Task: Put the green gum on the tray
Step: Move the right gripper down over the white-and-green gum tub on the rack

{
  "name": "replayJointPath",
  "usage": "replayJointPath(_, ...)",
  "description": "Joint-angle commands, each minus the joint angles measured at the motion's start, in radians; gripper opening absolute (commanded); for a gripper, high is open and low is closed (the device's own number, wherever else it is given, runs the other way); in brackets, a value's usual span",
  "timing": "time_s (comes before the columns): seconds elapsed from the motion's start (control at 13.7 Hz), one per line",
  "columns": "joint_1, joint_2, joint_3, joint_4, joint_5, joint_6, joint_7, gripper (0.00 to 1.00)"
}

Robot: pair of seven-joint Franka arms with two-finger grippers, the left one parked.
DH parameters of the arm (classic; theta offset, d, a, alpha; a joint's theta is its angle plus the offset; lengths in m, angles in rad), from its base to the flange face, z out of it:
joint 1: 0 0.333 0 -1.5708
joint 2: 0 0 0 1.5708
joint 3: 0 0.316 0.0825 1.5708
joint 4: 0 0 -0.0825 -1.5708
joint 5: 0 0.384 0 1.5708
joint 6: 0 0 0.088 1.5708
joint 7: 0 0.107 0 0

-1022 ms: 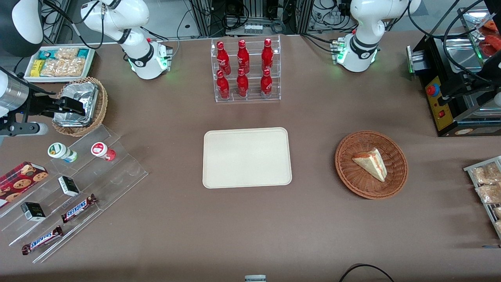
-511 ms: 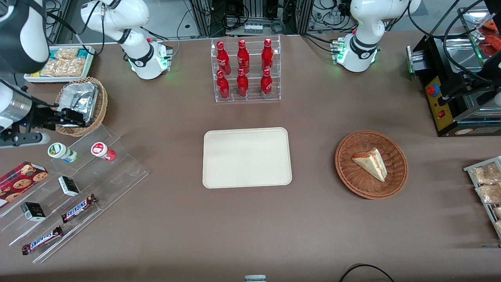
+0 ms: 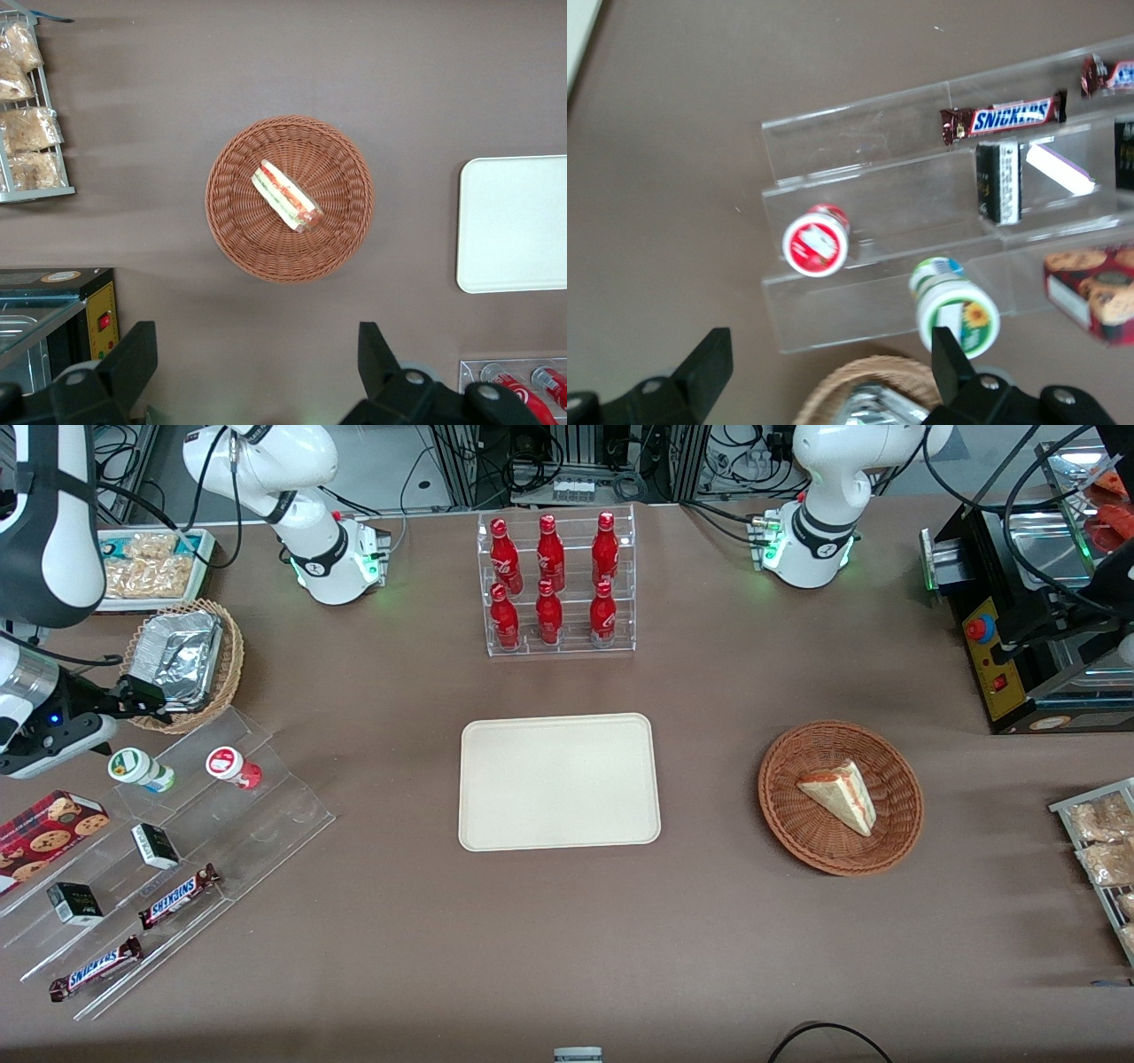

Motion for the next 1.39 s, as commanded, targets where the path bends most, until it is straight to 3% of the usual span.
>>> replayJointPath(0.0,-0.042,0.018,-0.001,-0.027,-0.005,0.070,-0.212,1.00)
replayJointPath(0.58,-0.120,0.090,-0.004,-0.048,0.005,0.202,-0.359,1.00)
replayJointPath(0.88,-0.139,0.139,-0.004,-0.047,0.052,0.227,-0.361,1.00)
replayJointPath(1.31,-0.140,0.176,-0.004,-0.048,0.061,0.245,-0.353,0.99)
